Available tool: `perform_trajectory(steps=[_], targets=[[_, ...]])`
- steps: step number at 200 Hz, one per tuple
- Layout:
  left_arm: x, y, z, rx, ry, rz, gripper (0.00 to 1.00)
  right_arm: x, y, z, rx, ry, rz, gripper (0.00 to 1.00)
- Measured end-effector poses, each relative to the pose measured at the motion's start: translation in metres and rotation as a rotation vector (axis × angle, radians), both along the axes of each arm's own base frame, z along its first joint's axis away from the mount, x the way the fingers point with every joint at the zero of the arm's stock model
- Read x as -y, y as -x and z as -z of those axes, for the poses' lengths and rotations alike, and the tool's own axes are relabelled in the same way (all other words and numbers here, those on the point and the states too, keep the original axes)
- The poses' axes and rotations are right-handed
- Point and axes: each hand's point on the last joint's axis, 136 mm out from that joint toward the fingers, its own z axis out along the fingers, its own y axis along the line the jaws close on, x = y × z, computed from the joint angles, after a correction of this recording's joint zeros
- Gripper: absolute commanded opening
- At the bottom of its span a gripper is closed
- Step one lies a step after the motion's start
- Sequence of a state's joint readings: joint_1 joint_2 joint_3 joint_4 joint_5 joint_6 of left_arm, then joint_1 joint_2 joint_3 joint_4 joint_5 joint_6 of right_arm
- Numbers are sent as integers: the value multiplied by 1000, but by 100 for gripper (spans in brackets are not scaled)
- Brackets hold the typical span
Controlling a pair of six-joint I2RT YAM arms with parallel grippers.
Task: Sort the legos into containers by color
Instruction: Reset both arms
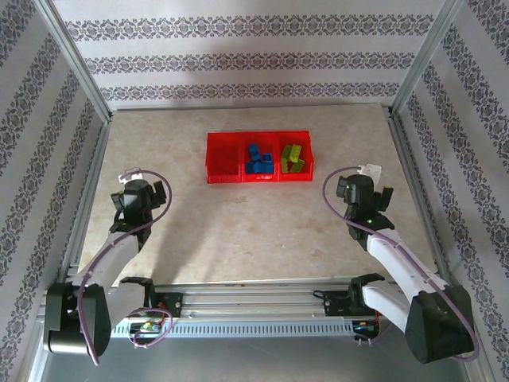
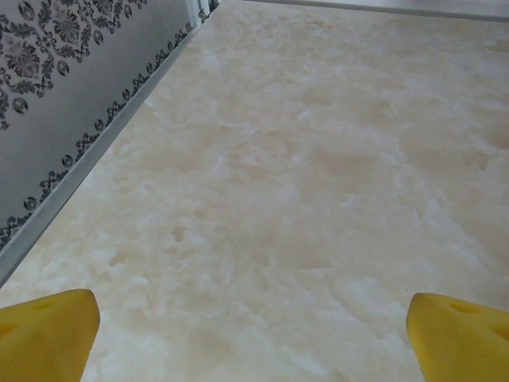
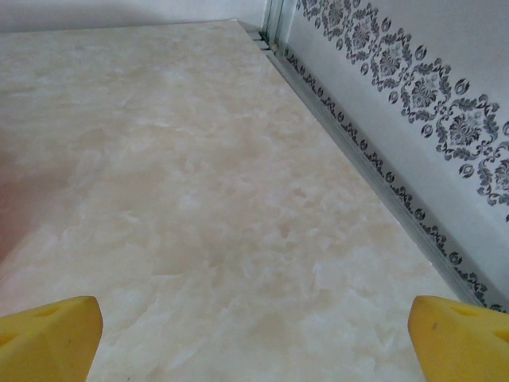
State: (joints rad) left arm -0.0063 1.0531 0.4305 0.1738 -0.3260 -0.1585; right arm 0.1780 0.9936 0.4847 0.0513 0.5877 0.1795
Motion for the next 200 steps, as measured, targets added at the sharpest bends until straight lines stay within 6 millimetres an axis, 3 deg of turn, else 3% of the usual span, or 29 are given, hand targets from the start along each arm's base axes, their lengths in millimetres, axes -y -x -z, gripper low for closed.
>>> perform_trajectory(steps=[47, 124, 158, 200], targets=[[-1, -19, 3, 52, -19, 40, 100, 12, -7, 1, 37, -15, 25, 98], [24, -37, 37, 102, 16, 193, 100, 14, -14, 17, 69, -42, -13, 98], [37, -50, 35, 159, 32, 273, 100, 15, -17, 14, 112, -48, -35, 98], [56, -56, 66, 113, 62, 386, 100, 15, -13, 23, 132, -61, -58, 98]])
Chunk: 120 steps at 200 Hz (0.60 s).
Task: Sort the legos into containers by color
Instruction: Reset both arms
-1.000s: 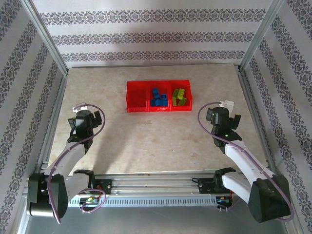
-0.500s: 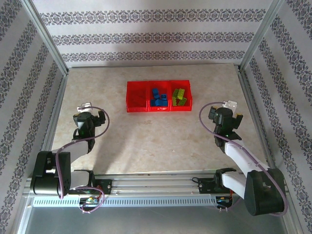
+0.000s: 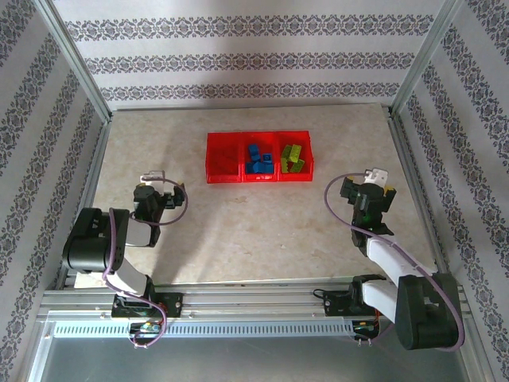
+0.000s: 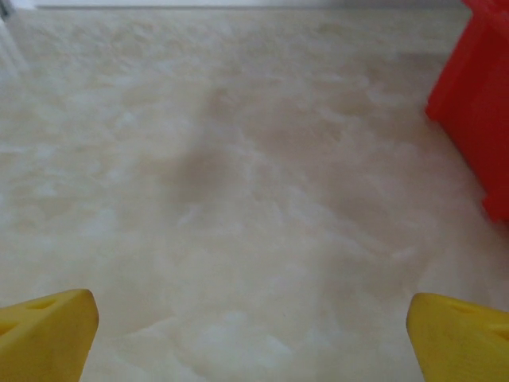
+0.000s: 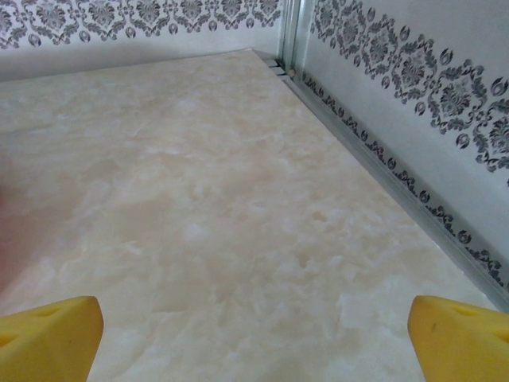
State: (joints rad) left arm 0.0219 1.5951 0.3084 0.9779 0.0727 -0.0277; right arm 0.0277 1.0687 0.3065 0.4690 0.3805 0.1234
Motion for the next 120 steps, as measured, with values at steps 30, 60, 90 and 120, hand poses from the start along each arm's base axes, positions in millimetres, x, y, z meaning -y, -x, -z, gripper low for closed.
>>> perform_trajectory(steps=[30, 60, 90, 120], targets=[[15, -11, -12, 34, 6, 95, 100, 0, 2, 4, 22, -9, -9, 98], [23, -13, -16, 45, 14, 139, 100, -1, 2, 6, 53, -21, -28, 98], [17, -16, -18, 44, 4, 106, 100, -5, -8, 13, 67, -34, -61, 98], [11, -16, -17, 40, -4, 80, 100, -12, -17, 18, 81, -51, -105, 98]])
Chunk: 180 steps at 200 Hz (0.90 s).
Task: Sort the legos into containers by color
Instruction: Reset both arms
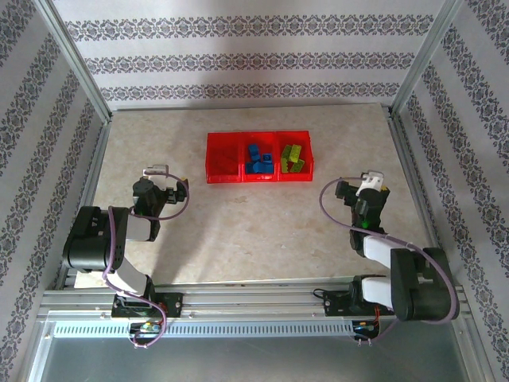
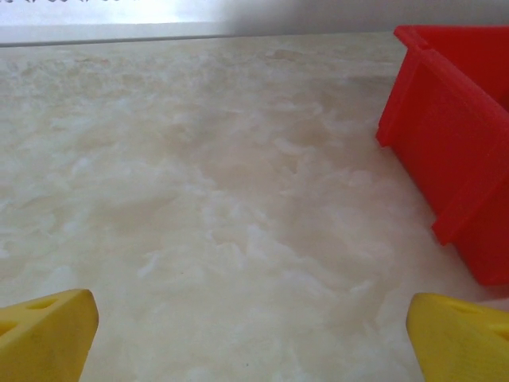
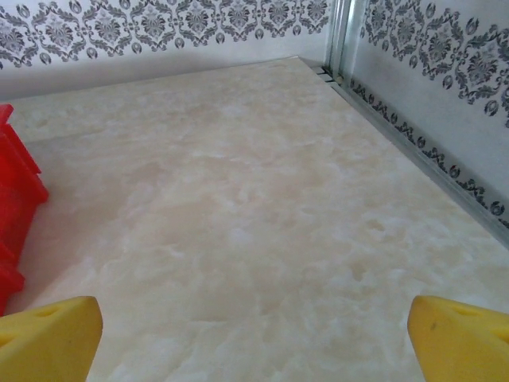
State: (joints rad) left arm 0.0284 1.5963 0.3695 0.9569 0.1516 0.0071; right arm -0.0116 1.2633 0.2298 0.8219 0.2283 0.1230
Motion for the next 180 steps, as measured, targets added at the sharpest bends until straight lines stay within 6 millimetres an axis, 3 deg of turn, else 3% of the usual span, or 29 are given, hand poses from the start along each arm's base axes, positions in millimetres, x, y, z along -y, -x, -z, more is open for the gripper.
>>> perform_trajectory(steps=[106, 143, 180], targets=[[-1, 0, 1, -4, -3, -6, 100, -22, -25, 28, -14, -33, -139, 98], [-1, 0, 1, -4, -2, -6, 100, -48, -50, 3, 29, -26, -297, 98], [-1, 0, 1, -4, -2, -6, 100, -60, -48, 7, 13, -26, -383, 98]])
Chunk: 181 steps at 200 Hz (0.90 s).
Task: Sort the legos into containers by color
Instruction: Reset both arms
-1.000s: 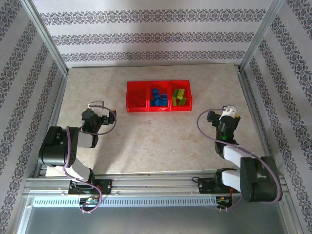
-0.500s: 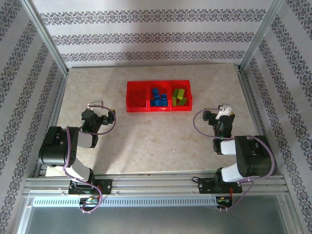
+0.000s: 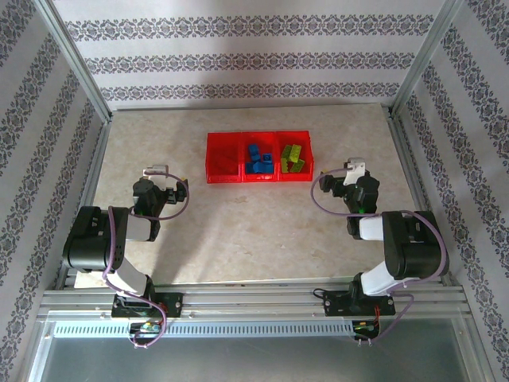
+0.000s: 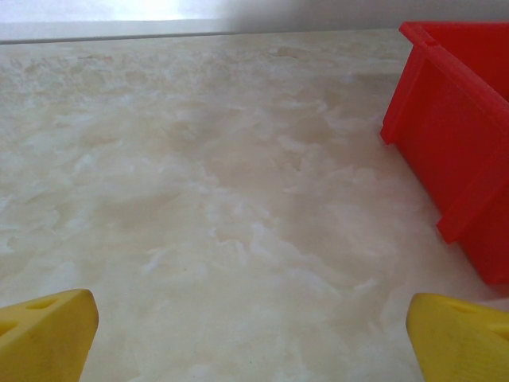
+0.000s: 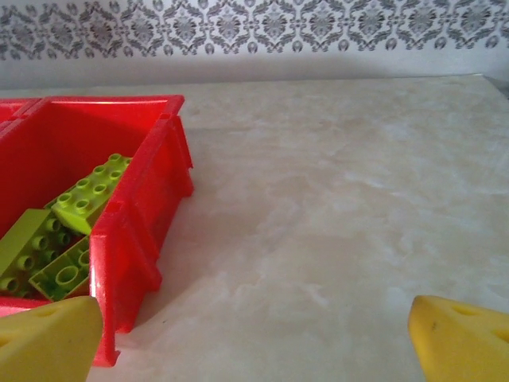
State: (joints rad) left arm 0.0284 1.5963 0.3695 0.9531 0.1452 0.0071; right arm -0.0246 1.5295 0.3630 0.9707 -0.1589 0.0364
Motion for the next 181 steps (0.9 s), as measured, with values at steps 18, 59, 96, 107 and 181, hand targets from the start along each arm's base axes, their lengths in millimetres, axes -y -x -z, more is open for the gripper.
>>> perform_trajectory(steps=[18, 59, 96, 107, 181], targets=[[0, 0, 0, 0, 0, 0, 100, -4, 1, 0, -1, 3, -28, 98], [0, 0, 0, 0, 0, 0, 100, -3, 1, 2, -9, 4, -21, 98], [0, 0, 0, 0, 0, 0, 100, -2, 2, 4, -16, 6, -16, 98], [0, 0, 0, 0, 0, 0, 100, -2, 2, 4, -16, 6, -16, 98], [0, 0, 0, 0, 0, 0, 100, -2, 2, 4, -16, 6, -16, 98]])
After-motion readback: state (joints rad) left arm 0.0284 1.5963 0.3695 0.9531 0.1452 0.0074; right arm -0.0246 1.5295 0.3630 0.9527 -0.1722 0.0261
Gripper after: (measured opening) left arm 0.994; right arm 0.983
